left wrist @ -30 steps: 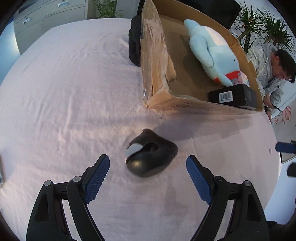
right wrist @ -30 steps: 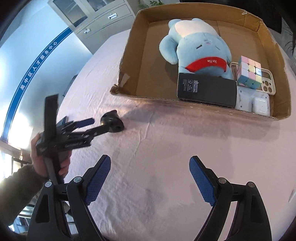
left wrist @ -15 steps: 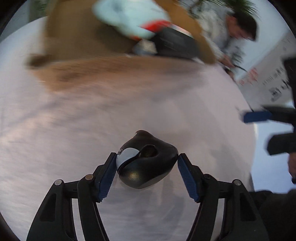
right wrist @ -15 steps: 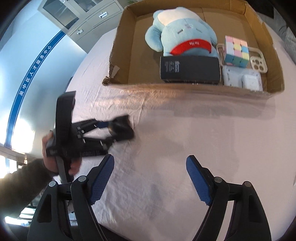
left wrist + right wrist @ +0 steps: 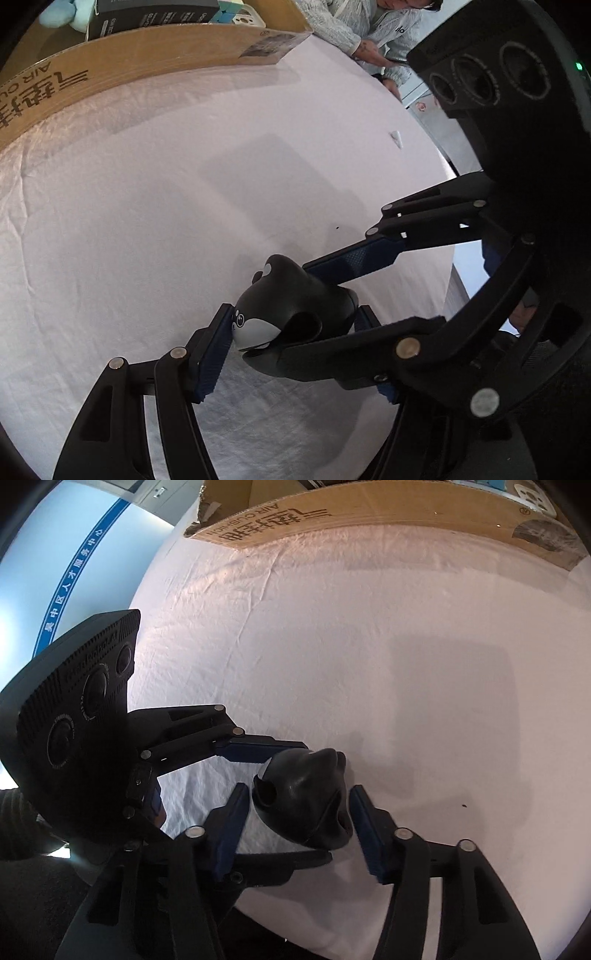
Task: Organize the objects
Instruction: 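Lift the black object with both grippers and carry it toward the box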
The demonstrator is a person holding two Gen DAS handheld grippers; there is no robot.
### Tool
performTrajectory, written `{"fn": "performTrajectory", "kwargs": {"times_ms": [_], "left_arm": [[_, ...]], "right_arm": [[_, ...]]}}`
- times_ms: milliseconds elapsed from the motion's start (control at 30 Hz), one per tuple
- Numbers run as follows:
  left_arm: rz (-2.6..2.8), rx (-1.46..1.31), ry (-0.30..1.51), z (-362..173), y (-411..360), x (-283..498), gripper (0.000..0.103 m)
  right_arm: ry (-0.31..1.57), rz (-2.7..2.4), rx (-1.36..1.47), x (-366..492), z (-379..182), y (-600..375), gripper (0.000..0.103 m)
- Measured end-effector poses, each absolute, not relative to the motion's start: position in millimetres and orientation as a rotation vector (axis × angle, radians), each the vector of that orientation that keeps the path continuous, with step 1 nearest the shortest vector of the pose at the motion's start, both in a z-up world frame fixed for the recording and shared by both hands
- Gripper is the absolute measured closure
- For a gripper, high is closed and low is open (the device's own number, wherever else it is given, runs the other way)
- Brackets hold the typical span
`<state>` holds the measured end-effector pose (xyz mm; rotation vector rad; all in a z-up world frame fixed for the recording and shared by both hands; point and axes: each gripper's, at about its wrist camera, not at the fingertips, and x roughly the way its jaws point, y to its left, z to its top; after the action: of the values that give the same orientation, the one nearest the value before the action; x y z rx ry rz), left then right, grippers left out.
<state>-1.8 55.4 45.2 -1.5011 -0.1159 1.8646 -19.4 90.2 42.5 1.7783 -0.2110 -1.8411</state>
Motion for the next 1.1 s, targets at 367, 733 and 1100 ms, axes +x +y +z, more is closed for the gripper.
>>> {"fn": "performTrajectory", "kwargs": {"times_ms": [367, 733, 1100], "left_arm": [[1.886, -1.508, -0.046, 45, 56, 3, 0.039], [1.907, -1.516, -0.054, 50, 54, 2, 0.039], [1.971, -1.442, -0.001, 83, 68, -34, 0.039]], "right_arm": [[-0.252, -1.768, 1.813, -24, 28, 84, 0.047], [-0.268, -1.763, 1.801, -27, 28, 81, 0.045], [-0.263, -1.848, 1.710, -51, 66, 83, 0.045]]}}
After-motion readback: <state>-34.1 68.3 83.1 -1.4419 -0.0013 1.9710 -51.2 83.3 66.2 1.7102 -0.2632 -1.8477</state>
